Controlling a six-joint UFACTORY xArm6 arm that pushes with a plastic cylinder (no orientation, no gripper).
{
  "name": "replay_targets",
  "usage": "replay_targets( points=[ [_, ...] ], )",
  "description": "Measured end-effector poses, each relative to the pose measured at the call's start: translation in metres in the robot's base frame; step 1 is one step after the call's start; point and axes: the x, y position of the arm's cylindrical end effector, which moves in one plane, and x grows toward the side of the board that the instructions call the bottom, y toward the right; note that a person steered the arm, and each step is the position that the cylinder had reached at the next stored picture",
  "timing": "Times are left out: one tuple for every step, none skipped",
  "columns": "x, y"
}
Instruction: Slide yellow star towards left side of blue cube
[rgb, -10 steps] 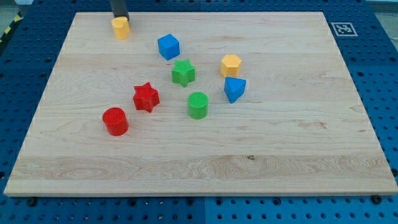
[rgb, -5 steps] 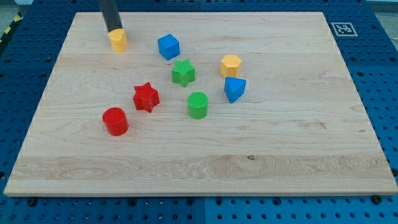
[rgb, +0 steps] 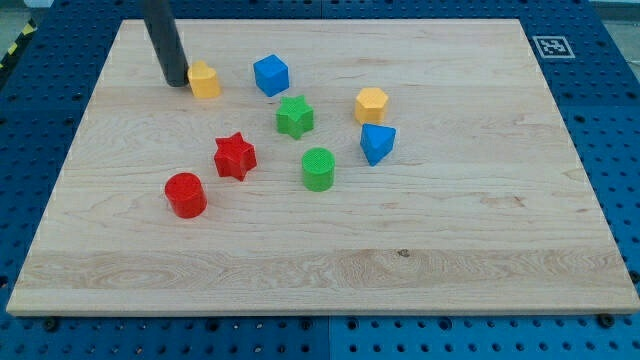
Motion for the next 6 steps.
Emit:
replay_targets(
  points=[
    [-0.003, -0.002],
    [-0.043, -0.010],
    [-0.043, -0.008],
    [-0.031, -0.006],
    [-0.017, 0.006],
    [-0.006, 0.029]
  ],
)
